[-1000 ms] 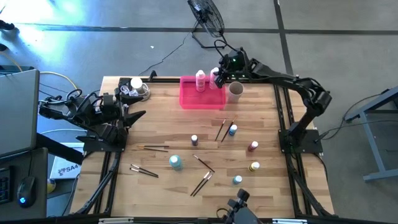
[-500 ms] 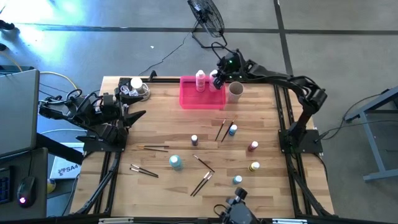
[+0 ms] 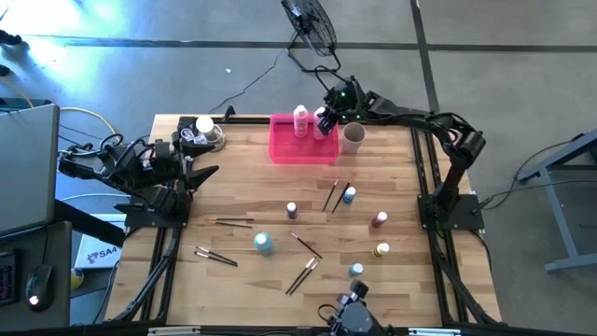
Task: Pick & Place Paint Supplies
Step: Put the big pink paint bottle into the pink bin, then put the big blue paint bottle into the pink bin
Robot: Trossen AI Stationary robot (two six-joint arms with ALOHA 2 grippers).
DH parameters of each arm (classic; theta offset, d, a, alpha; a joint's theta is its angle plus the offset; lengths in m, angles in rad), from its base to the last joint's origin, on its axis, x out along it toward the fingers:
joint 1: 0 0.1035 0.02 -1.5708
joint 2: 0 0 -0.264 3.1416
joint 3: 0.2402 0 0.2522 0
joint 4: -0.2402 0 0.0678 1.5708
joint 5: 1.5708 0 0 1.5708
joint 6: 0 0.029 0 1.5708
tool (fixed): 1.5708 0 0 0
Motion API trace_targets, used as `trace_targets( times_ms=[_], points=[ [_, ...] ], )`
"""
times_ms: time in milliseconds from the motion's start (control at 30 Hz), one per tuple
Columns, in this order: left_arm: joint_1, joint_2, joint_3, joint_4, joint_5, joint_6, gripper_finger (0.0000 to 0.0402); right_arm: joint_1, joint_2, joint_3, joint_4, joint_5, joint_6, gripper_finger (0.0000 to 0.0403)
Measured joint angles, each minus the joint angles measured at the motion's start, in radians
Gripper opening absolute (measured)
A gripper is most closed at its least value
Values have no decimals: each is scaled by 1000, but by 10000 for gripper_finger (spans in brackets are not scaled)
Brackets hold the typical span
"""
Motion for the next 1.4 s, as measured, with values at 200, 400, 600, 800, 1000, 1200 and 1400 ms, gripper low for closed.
trace_targets(
  times_ms=[200, 400, 600, 800, 1000, 1200, 1400],
  points=[
    [0, 0, 0, 0, 0, 0, 294, 0, 0, 0, 2, 4, -41, 134],
    [0, 0, 0, 0, 1, 0, 294, 0, -2, 0, 11, 63, -42, 146],
    [0, 0, 0, 0, 5, 0, 294, 0, -3, 0, 4, 55, -42, 163],
    [0, 0, 0, 0, 4, 0, 294, 1, -44, 0, -15, -28, -38, 185],
    [0, 0, 0, -1, 4, 0, 294, 0, -104, 0, -106, -1, -43, 197],
    [0, 0, 0, -1, 3, 0, 294, 1, -206, 0, -151, -42, -45, 196],
    [0, 0, 0, -1, 3, 0, 294, 7, -321, 0, -147, -211, -15, 196]
  ],
)
